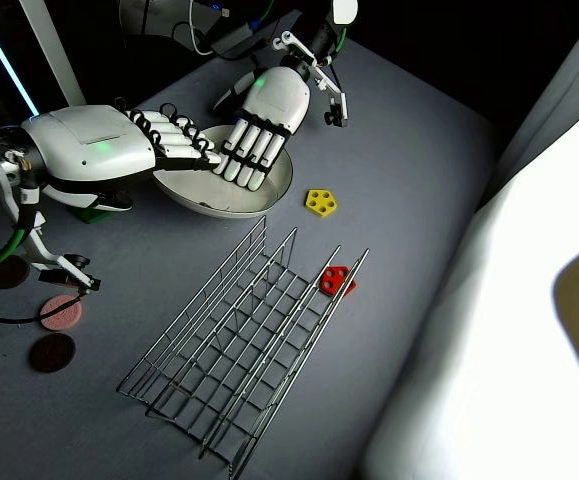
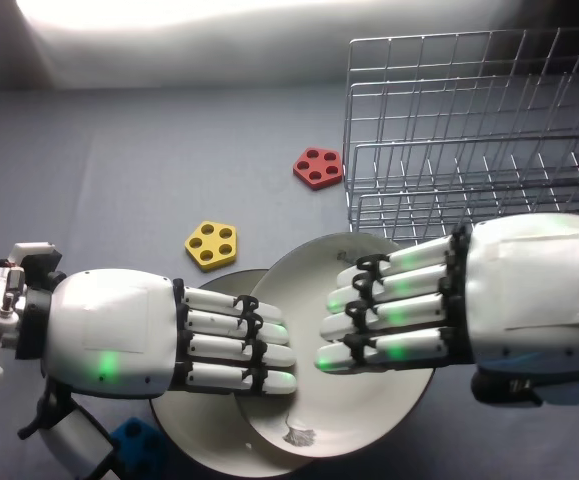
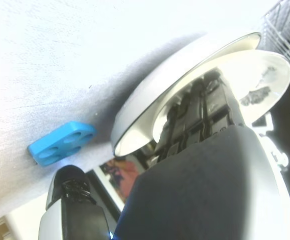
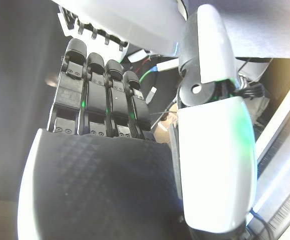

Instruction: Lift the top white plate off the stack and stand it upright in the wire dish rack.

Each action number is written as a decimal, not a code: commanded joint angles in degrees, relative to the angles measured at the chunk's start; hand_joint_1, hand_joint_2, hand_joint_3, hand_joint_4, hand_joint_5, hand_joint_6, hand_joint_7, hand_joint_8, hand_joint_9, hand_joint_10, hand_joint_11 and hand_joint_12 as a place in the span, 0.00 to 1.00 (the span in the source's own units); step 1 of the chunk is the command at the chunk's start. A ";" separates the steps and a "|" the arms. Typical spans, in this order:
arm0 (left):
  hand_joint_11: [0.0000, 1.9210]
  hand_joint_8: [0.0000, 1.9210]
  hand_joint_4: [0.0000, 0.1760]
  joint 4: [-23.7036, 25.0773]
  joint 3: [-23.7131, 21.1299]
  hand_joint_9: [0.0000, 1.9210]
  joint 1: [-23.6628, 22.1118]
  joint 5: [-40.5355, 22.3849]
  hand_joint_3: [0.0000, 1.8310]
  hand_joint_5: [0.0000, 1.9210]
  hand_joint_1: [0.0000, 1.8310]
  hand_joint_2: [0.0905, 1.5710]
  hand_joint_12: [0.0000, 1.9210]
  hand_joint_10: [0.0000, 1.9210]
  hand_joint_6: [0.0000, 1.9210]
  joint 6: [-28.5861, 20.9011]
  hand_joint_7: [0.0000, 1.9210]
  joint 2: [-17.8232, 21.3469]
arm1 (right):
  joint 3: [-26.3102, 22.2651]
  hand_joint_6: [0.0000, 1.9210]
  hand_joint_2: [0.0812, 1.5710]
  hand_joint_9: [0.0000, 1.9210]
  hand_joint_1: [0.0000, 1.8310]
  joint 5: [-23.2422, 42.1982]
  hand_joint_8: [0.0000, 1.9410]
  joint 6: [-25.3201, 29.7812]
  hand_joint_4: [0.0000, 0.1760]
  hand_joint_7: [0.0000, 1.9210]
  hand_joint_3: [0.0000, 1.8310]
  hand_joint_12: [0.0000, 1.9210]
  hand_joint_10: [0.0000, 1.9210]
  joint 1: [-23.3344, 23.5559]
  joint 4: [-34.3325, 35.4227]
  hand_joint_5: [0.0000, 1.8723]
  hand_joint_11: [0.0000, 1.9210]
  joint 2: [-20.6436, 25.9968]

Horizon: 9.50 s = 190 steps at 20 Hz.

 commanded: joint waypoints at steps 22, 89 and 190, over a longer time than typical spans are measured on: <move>0.04 0.00 0.00 0.78 0.22 0.03 0.42 5.31 0.00 0.03 0.10 0.55 0.01 0.00 0.00 -0.18 0.04 -1.75 | 2.49 0.00 0.63 0.15 0.71 1.62 0.00 -3.48 0.00 0.13 0.00 0.03 0.01 -2.74 7.02 0.14 0.17 -3.88; 0.07 0.01 0.00 -18.80 16.10 0.06 0.27 -13.07 0.00 0.02 0.10 0.56 0.01 0.00 0.00 7.04 0.05 11.12 | 3.94 0.50 0.65 0.60 0.82 12.86 0.25 33.30 0.00 0.58 0.00 0.70 0.35 14.74 21.82 0.52 0.51 -1.61; 0.05 0.00 0.00 -20.64 9.61 0.05 2.31 -20.62 0.00 0.03 0.10 0.56 0.01 0.00 0.00 14.08 0.05 14.98 | 28.12 0.54 0.66 0.58 0.82 -1.21 0.32 53.02 0.00 0.56 0.00 0.69 0.38 10.82 41.93 0.47 0.52 -6.57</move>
